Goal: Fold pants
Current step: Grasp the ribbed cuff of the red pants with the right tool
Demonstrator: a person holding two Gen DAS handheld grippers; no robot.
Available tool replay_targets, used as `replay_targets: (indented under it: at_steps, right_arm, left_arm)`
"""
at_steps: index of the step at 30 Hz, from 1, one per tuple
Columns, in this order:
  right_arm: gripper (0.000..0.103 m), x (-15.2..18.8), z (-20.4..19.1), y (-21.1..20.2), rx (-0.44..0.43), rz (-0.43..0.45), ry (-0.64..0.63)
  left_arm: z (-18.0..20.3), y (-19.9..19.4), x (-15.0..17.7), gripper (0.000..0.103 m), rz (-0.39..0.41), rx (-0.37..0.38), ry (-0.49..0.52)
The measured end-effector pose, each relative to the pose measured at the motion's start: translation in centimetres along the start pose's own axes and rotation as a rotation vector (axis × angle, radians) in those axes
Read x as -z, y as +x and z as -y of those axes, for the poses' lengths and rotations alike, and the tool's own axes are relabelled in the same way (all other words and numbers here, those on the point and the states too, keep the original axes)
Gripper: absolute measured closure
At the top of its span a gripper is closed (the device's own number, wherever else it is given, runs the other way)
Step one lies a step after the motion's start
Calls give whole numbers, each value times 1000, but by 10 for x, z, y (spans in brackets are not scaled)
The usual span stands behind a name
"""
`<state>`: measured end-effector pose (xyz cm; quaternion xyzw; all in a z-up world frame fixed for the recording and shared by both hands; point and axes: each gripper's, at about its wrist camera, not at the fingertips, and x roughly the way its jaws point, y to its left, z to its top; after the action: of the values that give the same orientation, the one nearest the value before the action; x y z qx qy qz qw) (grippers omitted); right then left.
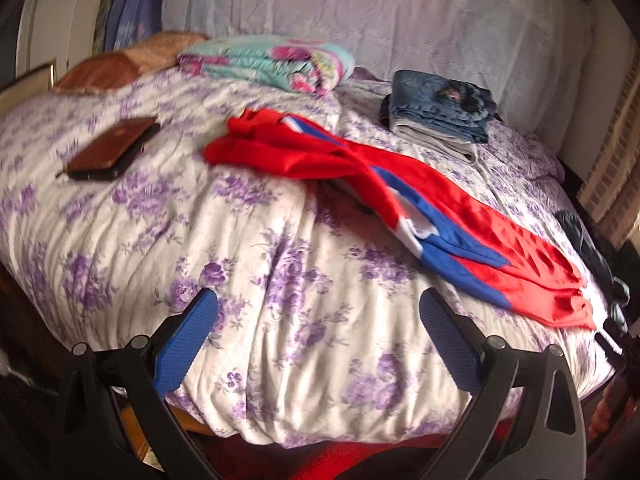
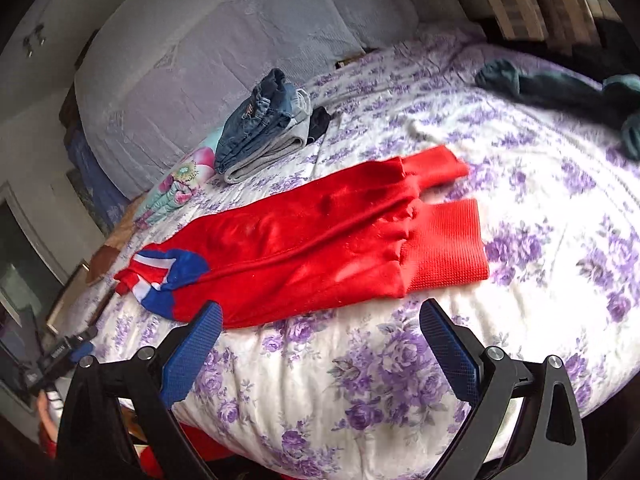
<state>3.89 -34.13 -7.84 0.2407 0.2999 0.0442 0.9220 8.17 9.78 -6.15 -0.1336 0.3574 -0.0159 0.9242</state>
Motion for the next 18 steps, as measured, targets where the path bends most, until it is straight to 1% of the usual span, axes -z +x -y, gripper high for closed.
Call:
replay_targets:
  at_steps: [2,3,4,7,8,9,10,11,12,13,14,16,18]
  right_arm:
    - [4,-6,23,9,-85,-50,121]
    - [6,-8,30,12,-115,-56,168]
    - [7,-12,35,13,-131,-56,198]
    - [8,-19,34,20,-152,-69,225]
    - [12,-19,35,23,-152,-74,246]
    - [20,-19,37,26,-143,-73,264]
    - [26,-22,39,29,-134,-70,277]
    - [40,-23,41,30,-136,-68,287]
    - [57,-23,44,34,-147,-68,303]
    - [67,-24,49,39,-164,-72,324]
    - [84,-25,54,43,-190,-78,345]
    - [85,-25,63,45,-237,-55,391]
    - [86,-29,61,35,-250,-9,375]
  left_arm:
    - [-11,13,-3,5,-30,0,-44]
    - [-18,20,-6,5,-52,10,-80]
    - [-23,25,-9,5,-65,27,-108]
    - [-34,28,-25,5,-79,100,-200]
    - [-37,28,-33,5,-83,138,-233]
    - [-38,29,-39,5,-84,170,-260]
    - [-38,30,-45,5,-86,196,-281]
    - [-39,33,-52,5,-94,225,-302]
    - [-39,37,-59,5,-107,241,-325]
    - [-39,42,-65,5,-123,249,-348]
    - [-40,47,-70,5,-139,253,-376]
    - [-43,55,-77,5,-160,242,-413]
    - [-45,65,-84,5,-186,230,-435]
